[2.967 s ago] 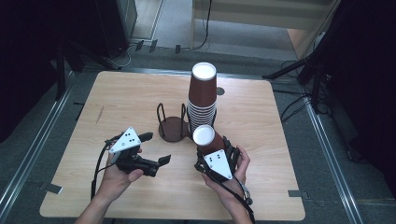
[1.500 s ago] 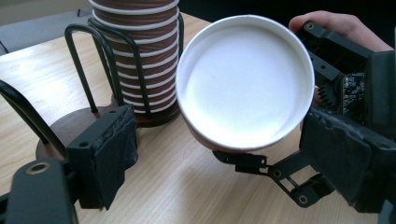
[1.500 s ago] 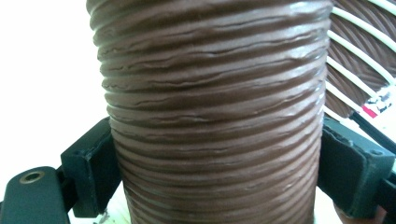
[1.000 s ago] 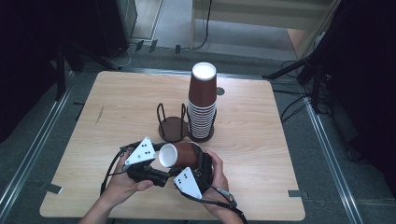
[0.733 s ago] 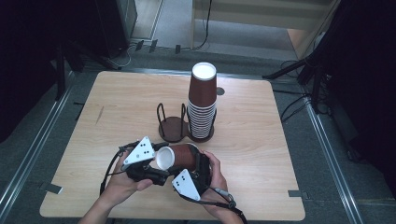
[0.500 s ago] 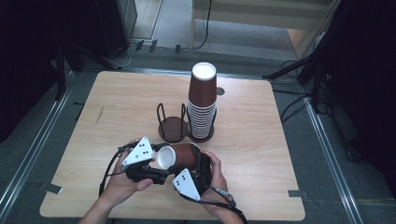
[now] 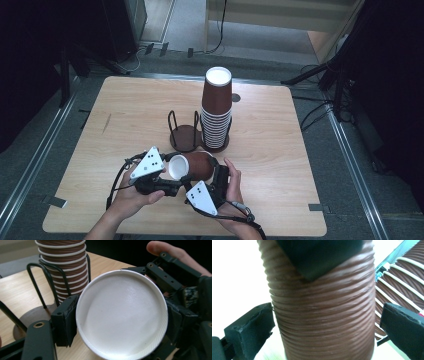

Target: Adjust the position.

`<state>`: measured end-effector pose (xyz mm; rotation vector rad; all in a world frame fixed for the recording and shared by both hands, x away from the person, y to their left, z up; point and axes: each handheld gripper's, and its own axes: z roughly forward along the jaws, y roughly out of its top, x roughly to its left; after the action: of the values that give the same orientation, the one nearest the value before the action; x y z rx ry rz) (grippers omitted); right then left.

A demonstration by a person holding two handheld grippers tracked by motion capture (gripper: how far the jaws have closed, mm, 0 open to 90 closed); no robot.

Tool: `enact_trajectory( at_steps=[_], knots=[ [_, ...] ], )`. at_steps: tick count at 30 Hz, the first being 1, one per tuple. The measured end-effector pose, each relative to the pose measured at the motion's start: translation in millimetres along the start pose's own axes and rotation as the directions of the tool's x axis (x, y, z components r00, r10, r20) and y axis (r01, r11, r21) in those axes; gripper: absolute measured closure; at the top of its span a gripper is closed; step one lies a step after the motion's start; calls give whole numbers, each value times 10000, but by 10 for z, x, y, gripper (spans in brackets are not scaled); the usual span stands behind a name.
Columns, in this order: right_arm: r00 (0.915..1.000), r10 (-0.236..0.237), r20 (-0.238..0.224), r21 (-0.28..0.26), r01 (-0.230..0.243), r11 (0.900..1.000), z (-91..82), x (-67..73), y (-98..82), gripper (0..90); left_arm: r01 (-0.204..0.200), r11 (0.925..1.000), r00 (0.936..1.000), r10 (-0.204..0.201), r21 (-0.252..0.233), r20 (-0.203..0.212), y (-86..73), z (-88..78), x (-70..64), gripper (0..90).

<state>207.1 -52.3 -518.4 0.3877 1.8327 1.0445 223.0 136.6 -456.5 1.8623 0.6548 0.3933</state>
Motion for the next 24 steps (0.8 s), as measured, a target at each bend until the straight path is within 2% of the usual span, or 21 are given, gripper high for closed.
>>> enact_trajectory(
  at_steps=[1,4,5,6,9,11,12,13,16,21,24],
  knots=[
    [10000,58,-18,-68,-58,10000,-3,-2,8,0,0,10000,10000,0,0,0,0,0,0,246],
    [9999,130,20,-168,-130,9998,-14,-8,27,0,17,9991,9994,-31,-425,-334,-10,-20,13,247],
    [9999,147,38,-210,-146,9997,-17,-14,34,0,26,9978,9979,-69,-670,-640,-13,-39,25,247],
    [9999,147,38,-210,-146,9997,-17,-14,34,0,26,9978,9979,-69,-670,-640,-13,-39,25,247],
    [9995,316,-4,-365,-316,9988,-40,-31,59,0,-108,9950,9912,-25,-997,-1323,-19,-62,43,248],
    [9991,414,2,-518,-413,9978,-60,-49,82,0,-43,9927,9889,-137,-1207,-1479,-23,-77,66,248],
    [9990,436,58,-597,-431,9973,-66,-60,94,0,23,9910,9894,-216,-1339,-1433,-27,-81,75,249],
    [9982,592,79,-701,-586,9958,-82,-81,114,0,160,9862,9889,-401,-1649,-1433,-36,-87,90,249],
    [9968,788,116,-721,-777,9944,-90,-98,125,0,245,9819,9871,-535,-1877,-1510,-44,-81,97,248],
    [9937,1093,251,-727,-1072,9916,-96,-140,130,0,481,9743,9781,-906,-2200,-1873,-57,-68,117,247],
    [9812,1890,392,-700,-1859,9801,-103,-203,150,0,725,9696,9679,-1250,-2338,-2180,-65,-78,134,247]
  ],
)
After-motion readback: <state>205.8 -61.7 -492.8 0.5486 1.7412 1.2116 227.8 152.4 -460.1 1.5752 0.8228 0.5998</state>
